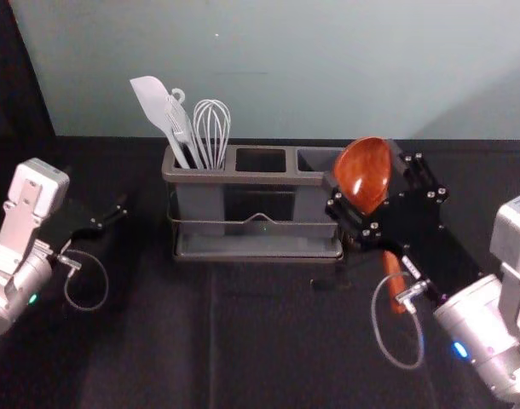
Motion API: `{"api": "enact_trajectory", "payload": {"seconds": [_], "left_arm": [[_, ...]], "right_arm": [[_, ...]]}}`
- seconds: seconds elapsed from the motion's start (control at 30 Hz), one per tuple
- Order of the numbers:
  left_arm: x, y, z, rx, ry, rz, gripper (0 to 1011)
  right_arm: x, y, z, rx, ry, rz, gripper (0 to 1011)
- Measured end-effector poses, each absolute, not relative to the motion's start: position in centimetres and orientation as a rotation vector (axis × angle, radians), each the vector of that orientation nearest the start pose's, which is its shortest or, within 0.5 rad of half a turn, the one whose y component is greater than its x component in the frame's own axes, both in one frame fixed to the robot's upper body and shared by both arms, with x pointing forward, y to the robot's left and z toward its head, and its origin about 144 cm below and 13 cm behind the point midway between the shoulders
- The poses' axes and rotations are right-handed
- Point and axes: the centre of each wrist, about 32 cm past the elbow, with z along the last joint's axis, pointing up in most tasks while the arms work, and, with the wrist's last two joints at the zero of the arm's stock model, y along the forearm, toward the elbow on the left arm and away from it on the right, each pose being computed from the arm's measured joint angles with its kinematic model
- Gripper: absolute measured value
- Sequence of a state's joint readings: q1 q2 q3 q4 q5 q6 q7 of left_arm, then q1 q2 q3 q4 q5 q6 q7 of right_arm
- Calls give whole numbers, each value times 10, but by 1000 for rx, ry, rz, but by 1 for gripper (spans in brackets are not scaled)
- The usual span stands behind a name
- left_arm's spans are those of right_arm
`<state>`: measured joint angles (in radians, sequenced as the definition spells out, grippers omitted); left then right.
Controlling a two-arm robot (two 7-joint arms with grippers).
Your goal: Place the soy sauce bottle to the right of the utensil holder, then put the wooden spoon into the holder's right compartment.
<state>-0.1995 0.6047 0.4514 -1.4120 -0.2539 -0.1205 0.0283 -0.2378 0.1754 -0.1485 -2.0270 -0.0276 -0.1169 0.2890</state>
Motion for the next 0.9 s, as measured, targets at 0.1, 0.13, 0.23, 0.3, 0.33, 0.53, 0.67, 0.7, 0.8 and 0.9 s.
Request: {"api": "enact_trajectory", "payload": {"seconds": [0.1,0.13,0.23,0.3,0.33,0.53,0.67,0.7,0.8,0.9], "left_arm": [[489,310,1140,304,-285,1248,1000],[489,310,1140,305,-285,1248,1000],[489,310,1140,304,-285,1248,1000],[489,310,1140,304,-285,1248,1000],[489,310,1140,304,-285,1248,1000],[489,310,1140,304,-285,1248,1000],[489,310,1140,305,-285,1248,1000],[489,310,1140,304,-285,1248,1000],[489,310,1140,305,-285,1248,1000],[489,310,1140,305,-285,1248,1000]], "right_arm": [[385,-214,1218,97,-368,-1066,838],[389,-216,1222,98,-379,-1066,838],[400,-219,1230,98,-401,-1051,838],[414,-222,1240,101,-422,-1029,837],[423,-223,1246,106,-434,-1007,838],[466,-224,1267,128,-476,-895,838],[490,-223,1272,167,-482,-836,837],[500,-222,1272,195,-474,-815,838],[518,-219,1269,241,-450,-793,838],[534,-214,1263,288,-440,-780,837]]}}
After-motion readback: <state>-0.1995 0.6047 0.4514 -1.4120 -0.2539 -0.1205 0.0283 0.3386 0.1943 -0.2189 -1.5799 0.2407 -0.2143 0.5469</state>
